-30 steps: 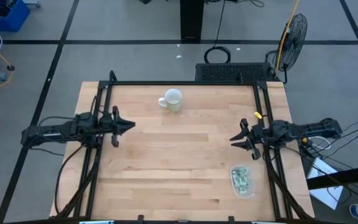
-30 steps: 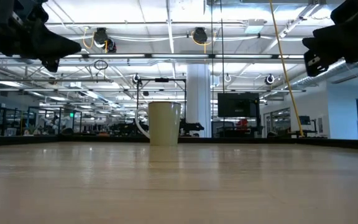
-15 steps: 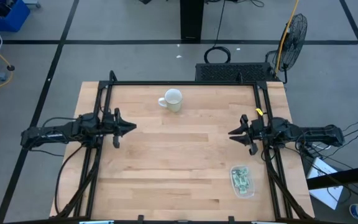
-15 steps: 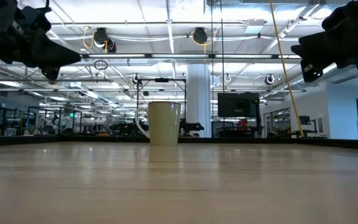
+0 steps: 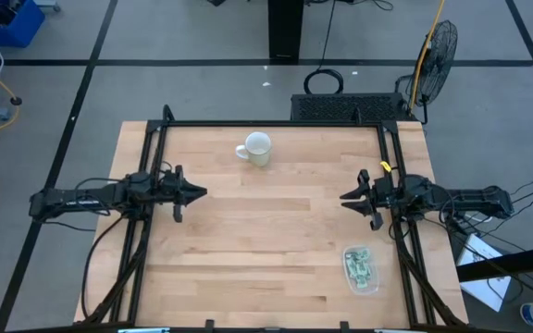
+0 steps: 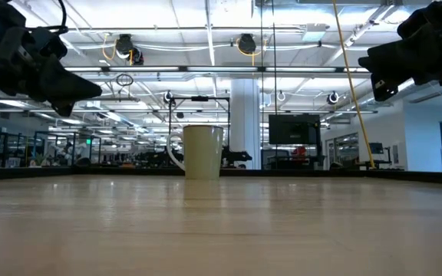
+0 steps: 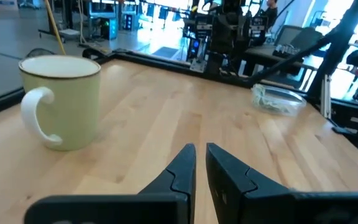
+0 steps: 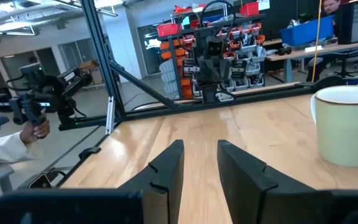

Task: Pick and place Stevia / Truvia into bins
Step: Return to Home Position

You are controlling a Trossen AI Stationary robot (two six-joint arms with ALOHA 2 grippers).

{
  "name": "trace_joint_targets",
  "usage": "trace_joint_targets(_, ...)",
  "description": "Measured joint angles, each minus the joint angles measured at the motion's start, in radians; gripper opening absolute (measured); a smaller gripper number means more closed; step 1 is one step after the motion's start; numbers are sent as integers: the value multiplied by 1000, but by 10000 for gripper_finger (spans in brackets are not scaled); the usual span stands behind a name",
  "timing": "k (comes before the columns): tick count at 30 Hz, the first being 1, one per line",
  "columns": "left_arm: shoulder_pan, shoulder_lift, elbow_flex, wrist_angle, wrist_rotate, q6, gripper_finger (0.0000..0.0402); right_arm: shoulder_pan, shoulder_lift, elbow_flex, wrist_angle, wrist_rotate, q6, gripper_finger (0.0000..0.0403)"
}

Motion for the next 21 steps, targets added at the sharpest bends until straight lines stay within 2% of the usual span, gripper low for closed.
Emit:
trace_joint_targets(16,0,44,1,-10,0,-27,42,0,0,-1,7,-1,0,89)
trace_joint_targets(21,0,44,1,-10,0,6,42,0,0,-1,7,-1,0,89)
